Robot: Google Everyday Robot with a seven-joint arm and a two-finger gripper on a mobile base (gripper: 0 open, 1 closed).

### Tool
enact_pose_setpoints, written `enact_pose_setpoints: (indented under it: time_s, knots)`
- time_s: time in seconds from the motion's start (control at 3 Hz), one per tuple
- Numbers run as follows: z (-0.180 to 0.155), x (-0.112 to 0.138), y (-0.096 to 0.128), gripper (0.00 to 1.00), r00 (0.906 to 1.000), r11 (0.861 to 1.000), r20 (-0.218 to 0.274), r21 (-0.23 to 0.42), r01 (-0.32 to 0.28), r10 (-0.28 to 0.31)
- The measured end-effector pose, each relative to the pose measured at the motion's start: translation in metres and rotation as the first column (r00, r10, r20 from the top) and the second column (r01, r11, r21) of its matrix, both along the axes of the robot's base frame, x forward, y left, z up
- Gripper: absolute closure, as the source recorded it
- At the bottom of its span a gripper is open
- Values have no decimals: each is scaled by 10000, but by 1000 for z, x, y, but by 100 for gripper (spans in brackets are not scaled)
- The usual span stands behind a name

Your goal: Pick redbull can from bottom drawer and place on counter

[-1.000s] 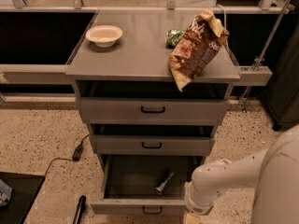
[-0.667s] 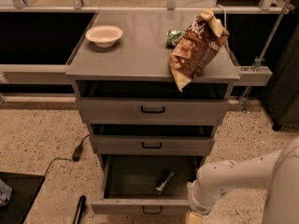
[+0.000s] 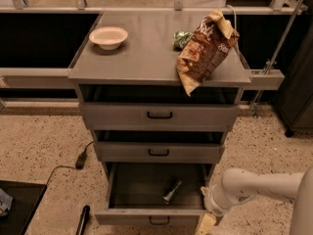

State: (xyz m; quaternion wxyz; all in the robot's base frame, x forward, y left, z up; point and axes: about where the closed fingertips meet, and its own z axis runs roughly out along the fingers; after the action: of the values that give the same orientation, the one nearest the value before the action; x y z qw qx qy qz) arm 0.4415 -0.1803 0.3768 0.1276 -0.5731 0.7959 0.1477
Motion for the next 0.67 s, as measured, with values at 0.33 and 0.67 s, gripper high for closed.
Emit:
enact_pose_setpoints:
  time_s: [0.33,0.67]
  knots:
    - [-7,53,-5,0,9937,9957,1011,-840,-401,486]
    - [-7,74,26,0,9871,9925,1298,-905,-824,938]
